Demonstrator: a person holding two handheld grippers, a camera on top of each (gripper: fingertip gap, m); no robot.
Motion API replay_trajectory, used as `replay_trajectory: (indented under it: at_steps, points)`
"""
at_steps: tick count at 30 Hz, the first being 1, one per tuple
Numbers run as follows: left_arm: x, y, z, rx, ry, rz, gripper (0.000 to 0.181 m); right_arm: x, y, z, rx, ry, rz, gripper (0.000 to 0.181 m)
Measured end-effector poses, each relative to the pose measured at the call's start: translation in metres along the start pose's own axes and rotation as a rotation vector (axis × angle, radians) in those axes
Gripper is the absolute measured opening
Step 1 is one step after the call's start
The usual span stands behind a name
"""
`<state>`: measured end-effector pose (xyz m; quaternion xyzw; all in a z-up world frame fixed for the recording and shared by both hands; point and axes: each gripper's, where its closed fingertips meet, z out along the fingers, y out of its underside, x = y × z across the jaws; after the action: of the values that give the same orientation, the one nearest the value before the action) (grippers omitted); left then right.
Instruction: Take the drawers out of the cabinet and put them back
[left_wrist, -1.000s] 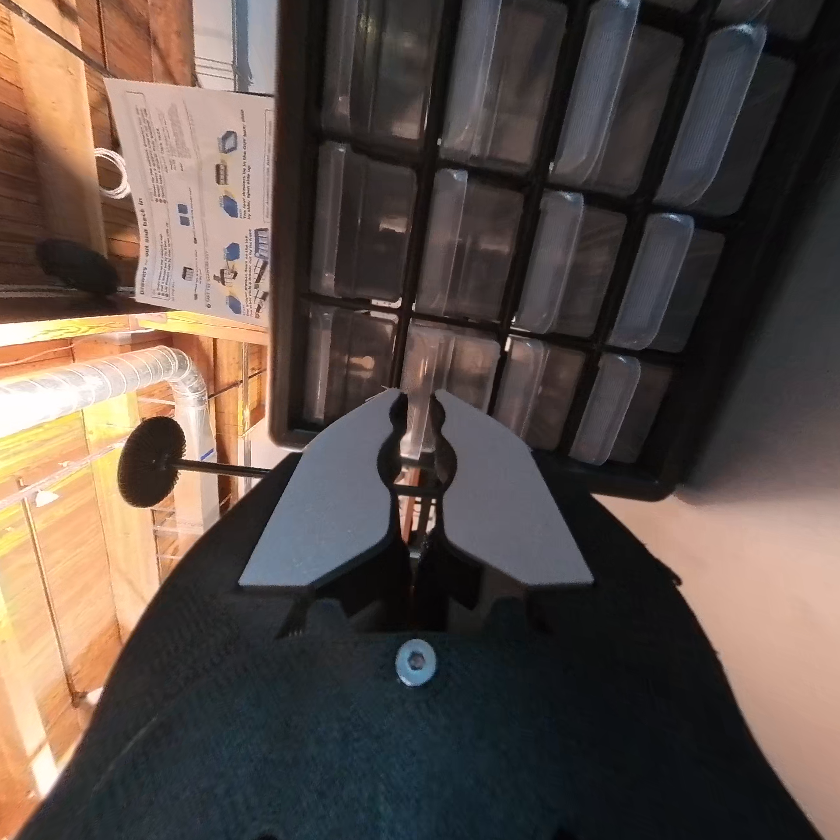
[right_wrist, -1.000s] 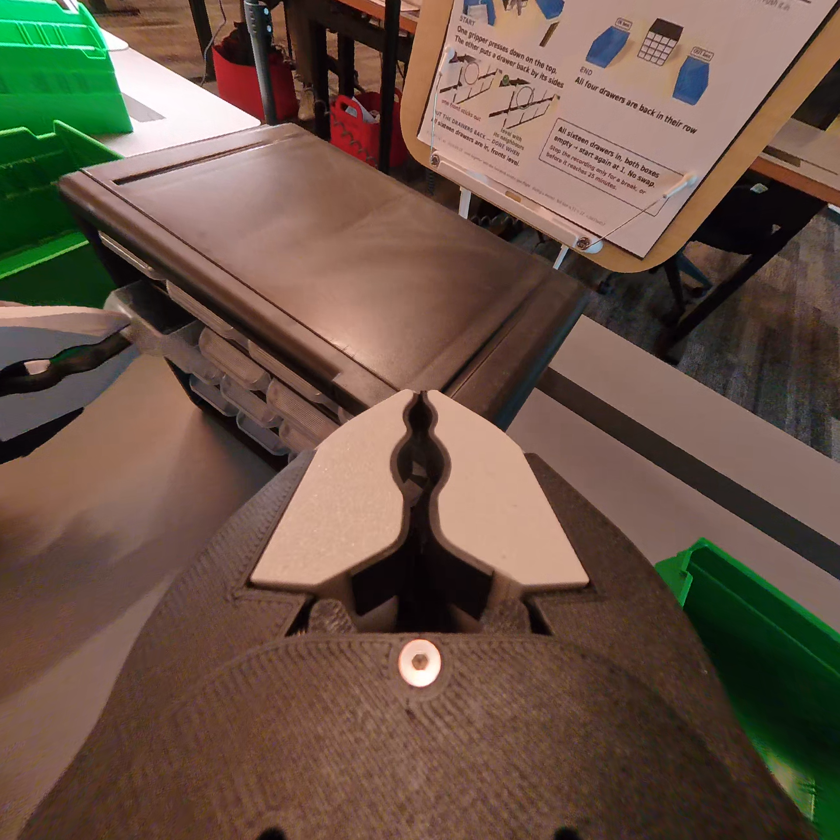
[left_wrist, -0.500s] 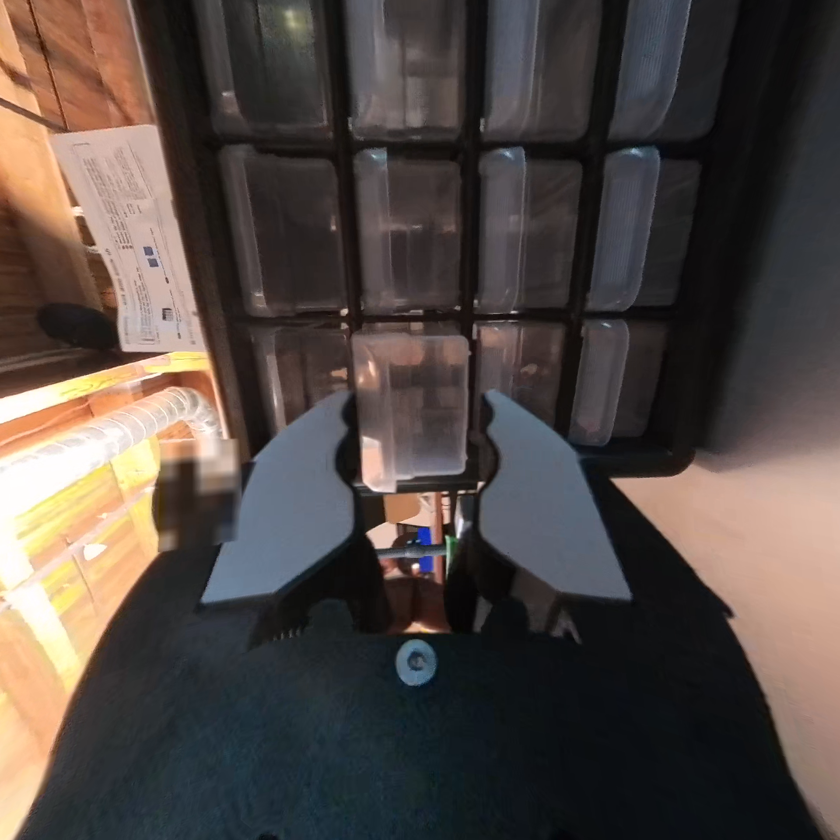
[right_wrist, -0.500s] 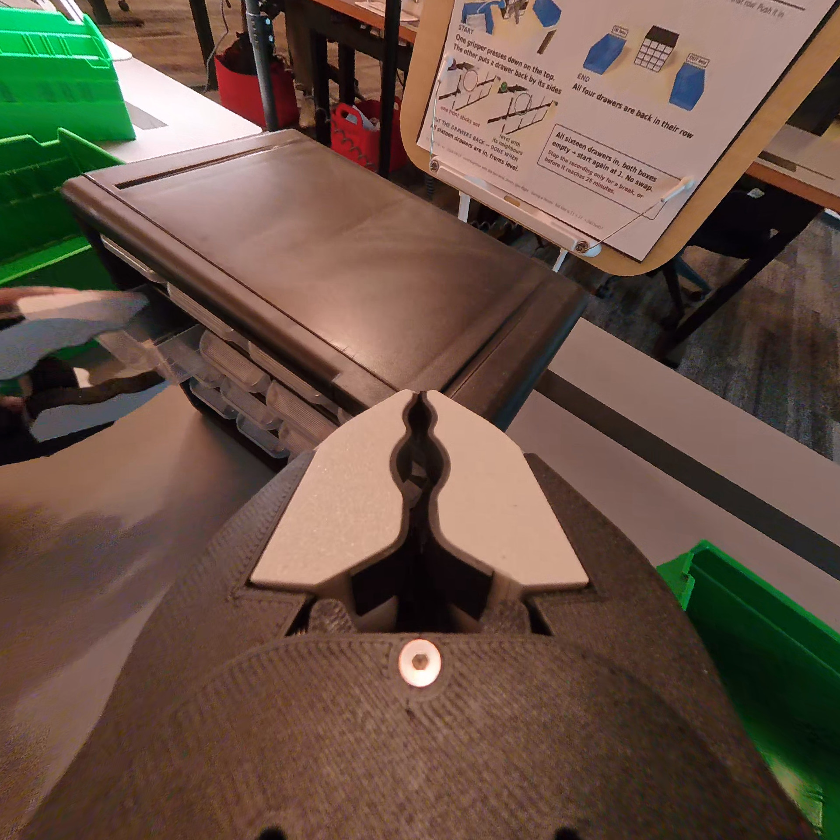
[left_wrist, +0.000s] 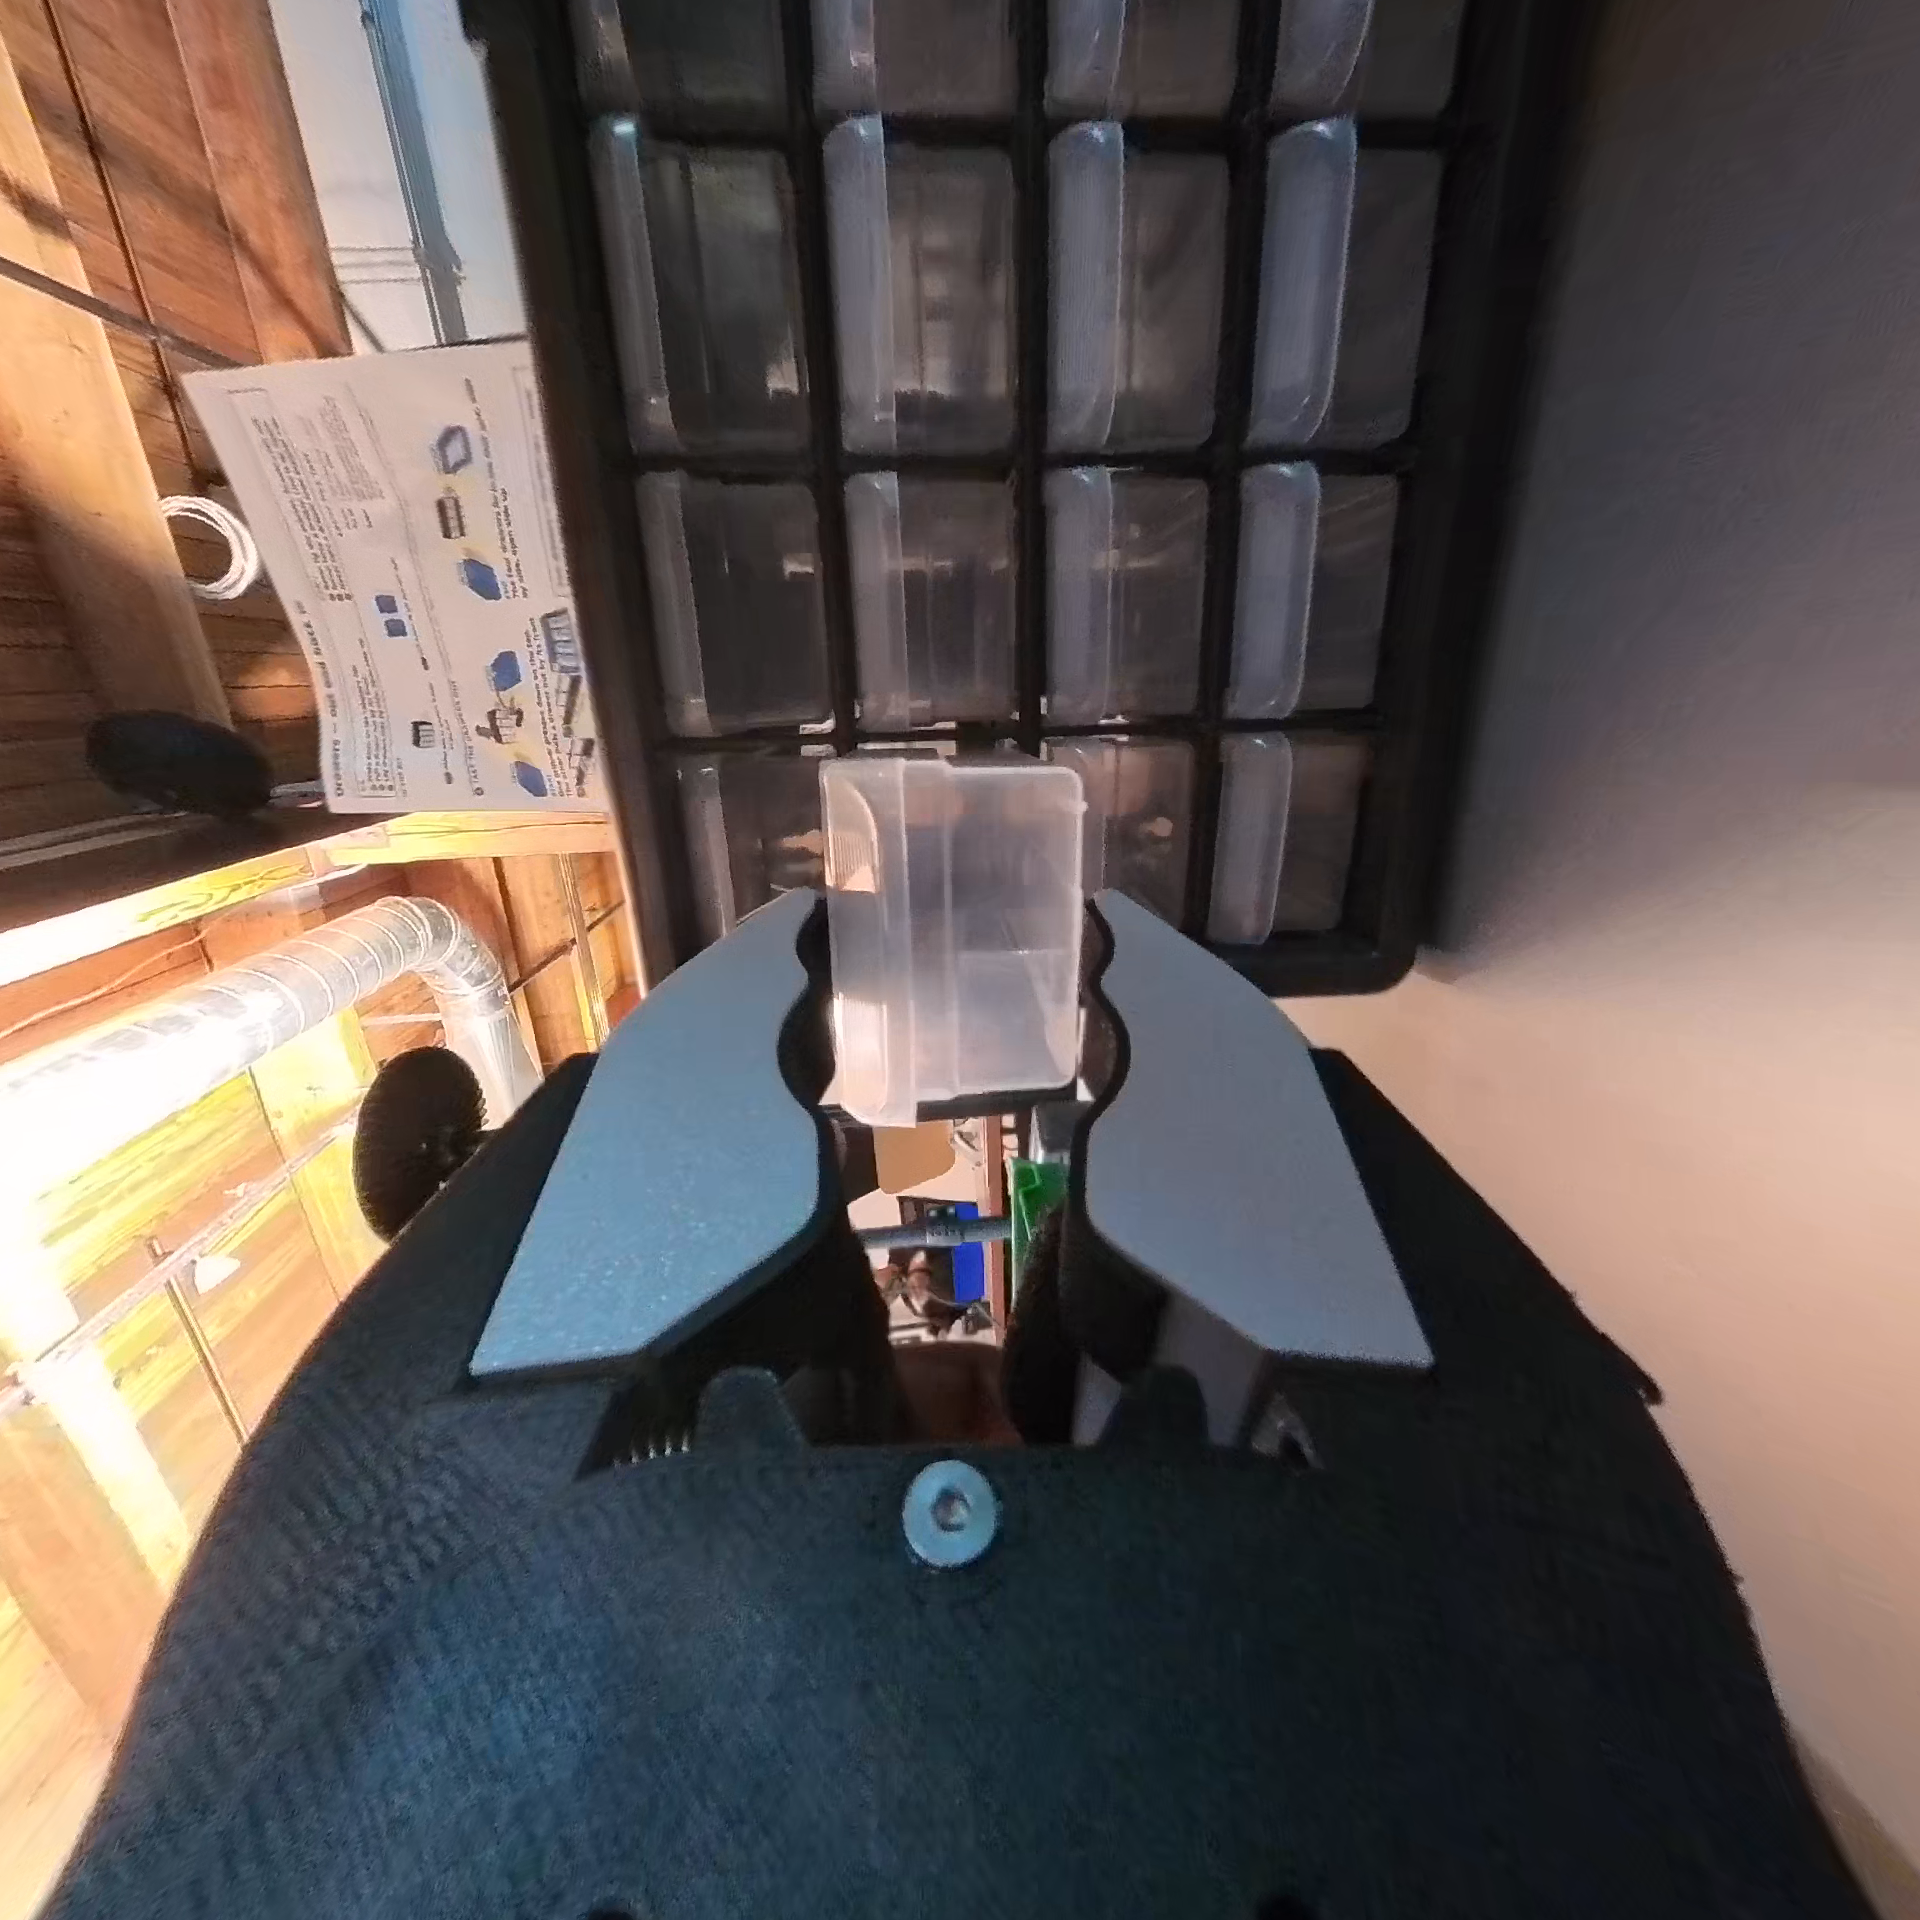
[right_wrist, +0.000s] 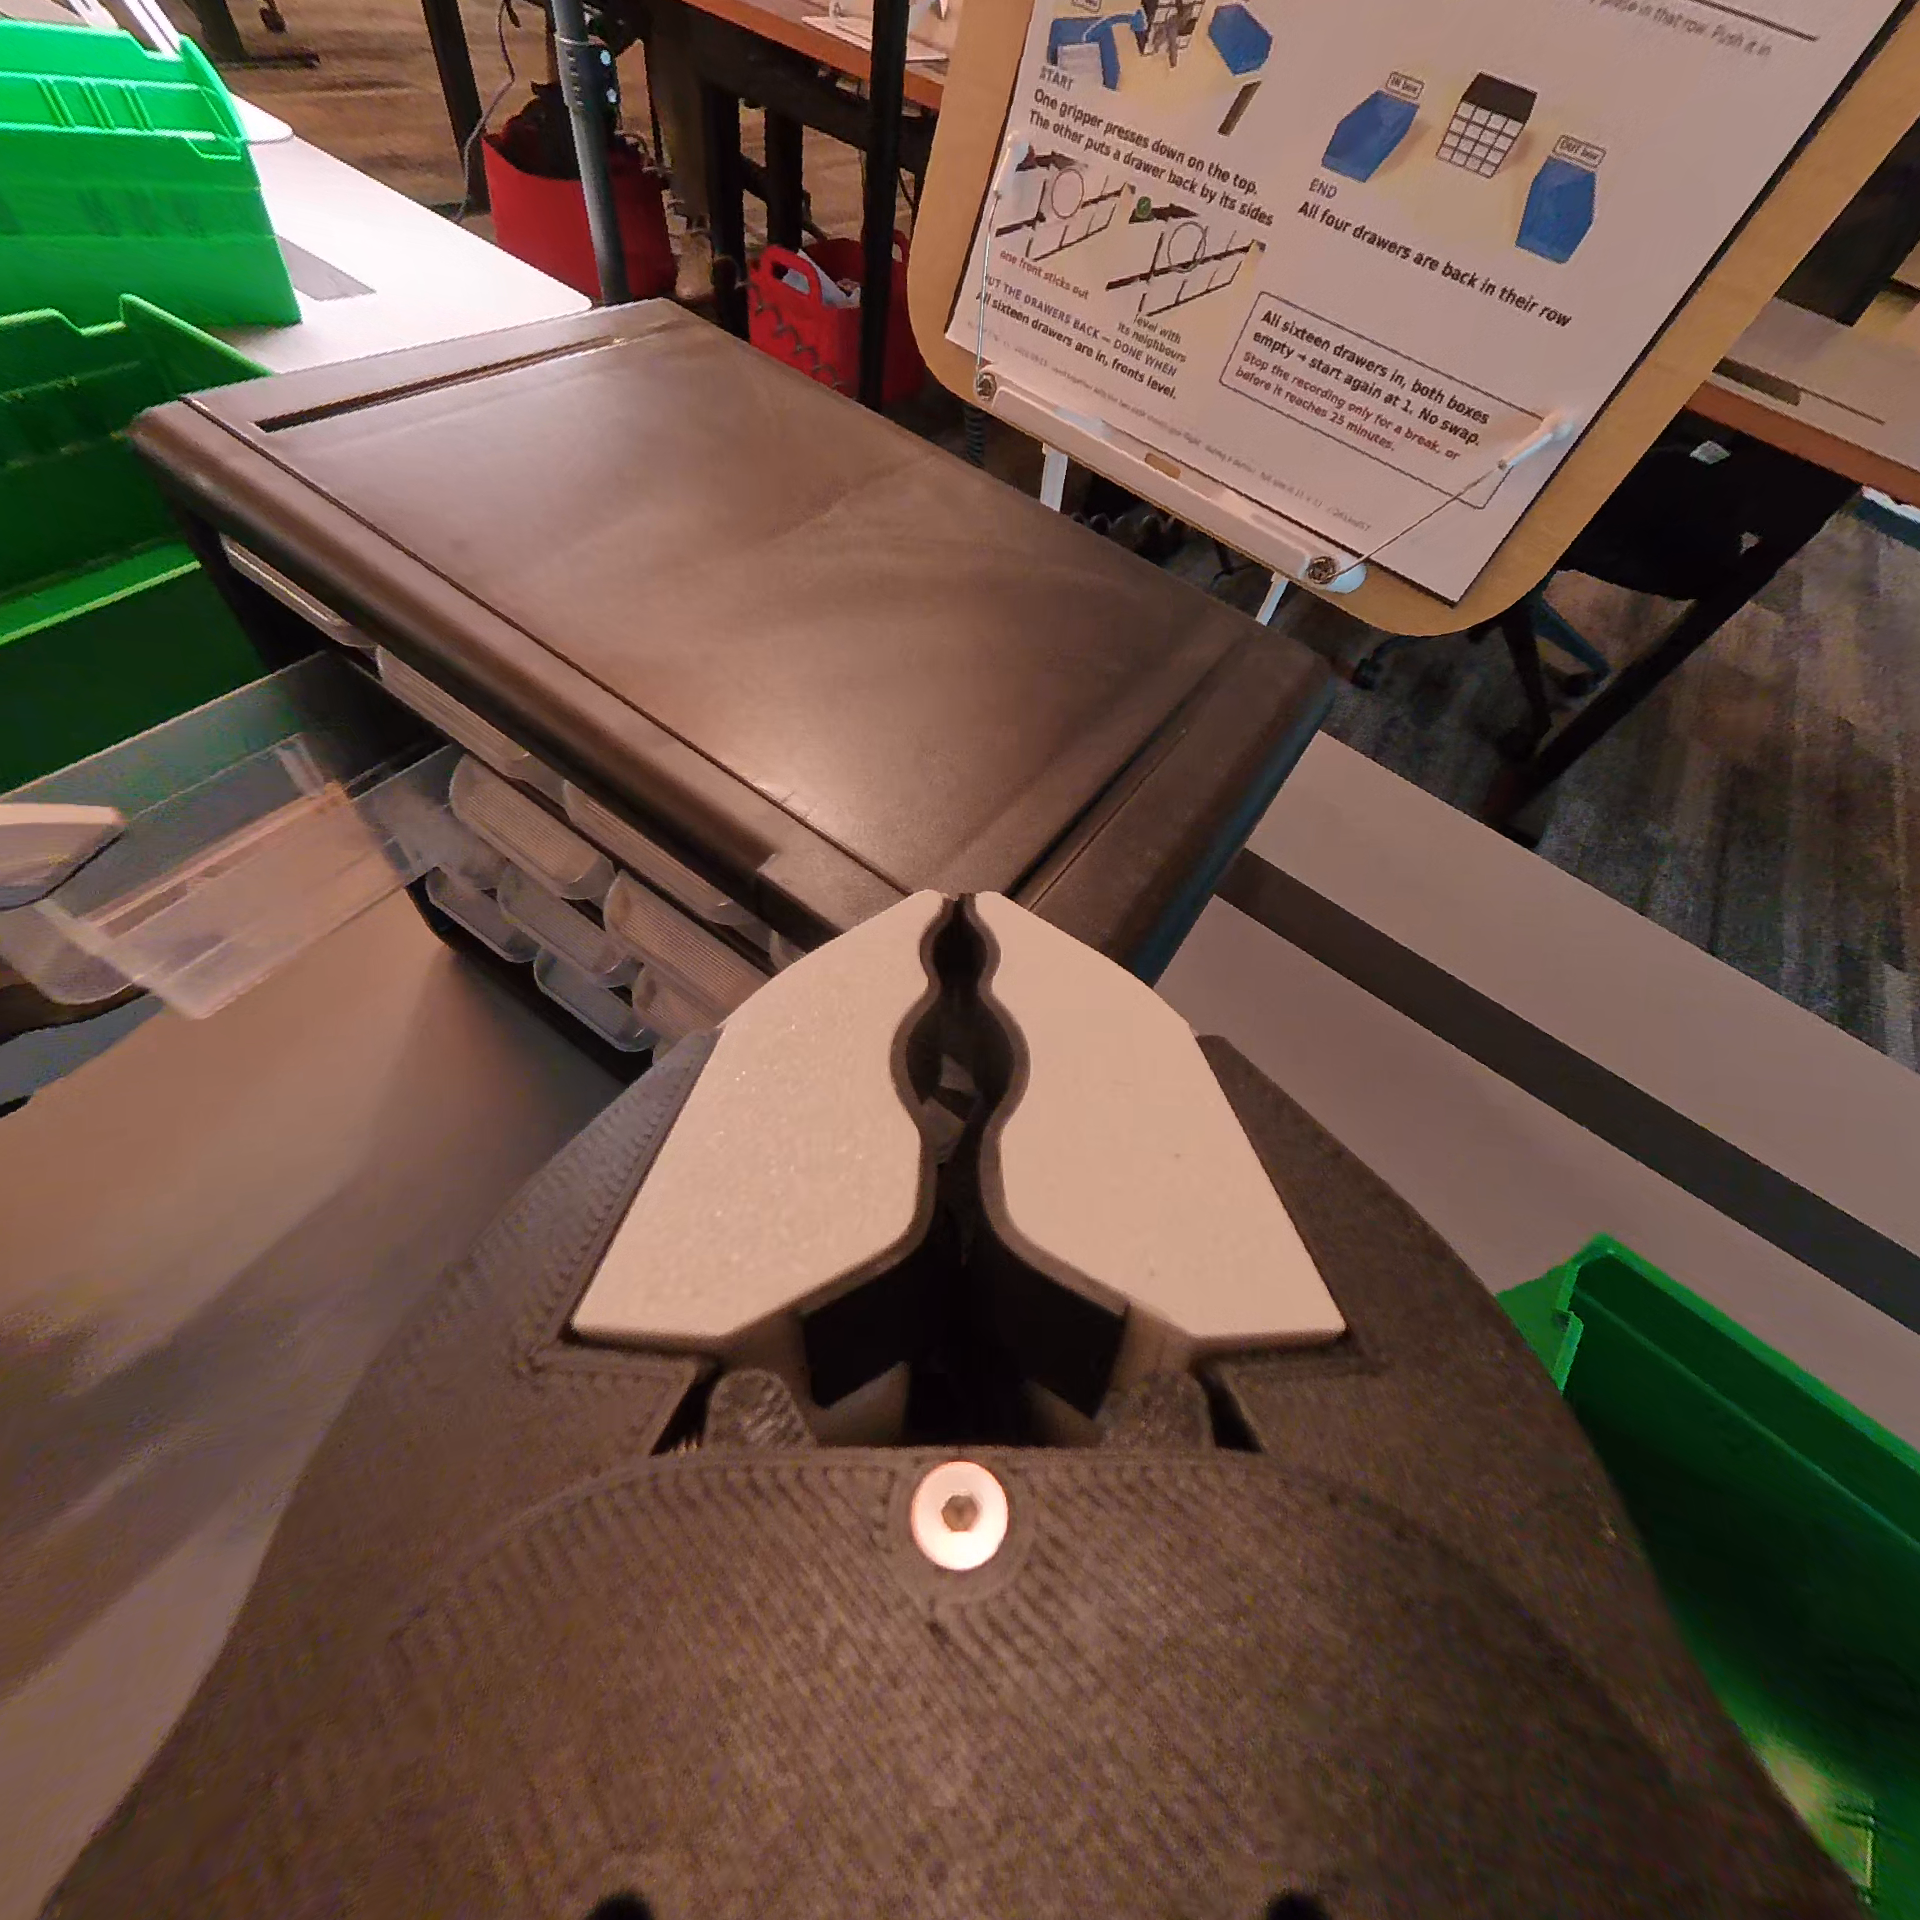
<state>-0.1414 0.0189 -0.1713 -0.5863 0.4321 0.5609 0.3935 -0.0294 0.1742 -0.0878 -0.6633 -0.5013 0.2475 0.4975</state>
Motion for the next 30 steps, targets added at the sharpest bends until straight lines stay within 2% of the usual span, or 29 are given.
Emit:
replay_trajectory:
  at_steps: [6,15,19,22,25,30]
  points:
    - [-0.001,-0.005,-0.021,-0.007,0.028,-0.005,0.045,0.0,0.0,0.0,0.008,-0.004,0.005,0.001]
    - [-0.001,-0.018,-0.046,0.0,0.149,-0.057,0.045,0.0,0.0,0.0,0.016,-0.007,0.009,0.001]
    - [-0.008,-0.014,-0.05,-0.009,0.16,-0.054,0.045,0.001,0.0,0.0,0.014,-0.008,0.005,0.001]
    - [-0.022,-0.013,-0.057,-0.011,0.119,-0.053,0.045,0.001,0.0,0.0,0.02,-0.006,0.005,0.001]
    - [-0.03,-0.025,-0.066,0.034,0.042,-0.057,0.045,0.001,0.0,0.0,0.025,-0.008,0.01,0.001]
    - [-0.053,-0.034,-0.075,0.074,-0.303,0.013,0.045,0.001,-0.001,0.001,0.044,-0.007,0.01,0.0]
